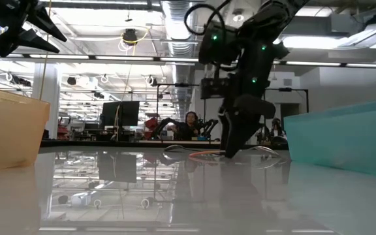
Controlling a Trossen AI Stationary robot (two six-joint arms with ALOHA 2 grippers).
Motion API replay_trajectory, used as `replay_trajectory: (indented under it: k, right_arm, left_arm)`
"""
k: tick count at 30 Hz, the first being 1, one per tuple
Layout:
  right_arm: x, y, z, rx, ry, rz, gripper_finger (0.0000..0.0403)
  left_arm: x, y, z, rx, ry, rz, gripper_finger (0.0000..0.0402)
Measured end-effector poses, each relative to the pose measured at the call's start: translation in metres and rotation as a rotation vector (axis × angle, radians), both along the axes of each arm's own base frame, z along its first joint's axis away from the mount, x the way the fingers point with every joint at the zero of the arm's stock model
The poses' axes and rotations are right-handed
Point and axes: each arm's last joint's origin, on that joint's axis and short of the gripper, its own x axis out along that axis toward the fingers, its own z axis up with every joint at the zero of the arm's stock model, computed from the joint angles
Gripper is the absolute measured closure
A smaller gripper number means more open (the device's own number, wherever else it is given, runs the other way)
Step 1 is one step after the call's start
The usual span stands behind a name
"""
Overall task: Sort silverware by color (type)
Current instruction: Put the orange spoon into the blue bin
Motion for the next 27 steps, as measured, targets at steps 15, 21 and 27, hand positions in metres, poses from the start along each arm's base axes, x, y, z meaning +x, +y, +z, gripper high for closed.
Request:
replay_trajectory:
  k: [15, 21, 27]
  right_arm:
    - [0.0005, -0.0092, -0.0041, 0.018, 0.109, -0.057, 0.0287]
    - [0.0017, -0.0088, -0.0063, 0.013, 0.107, -0.058, 0.0369]
    - [0.0031, -0.0085, -0.0050, 0.014, 0.102, -0.064, 0.0389]
  left_arm:
    - [-0.0010, 0.0002, -0.0012, 0.005, 0.018, 0.001, 0.0251]
    - [-0.0012, 0.0003, -0.0014, 0.005, 0.020, 0.000, 0.0251]
    - [-0.0013, 0.0003, -0.0016, 0.007, 0.024, 0.000, 0.0251]
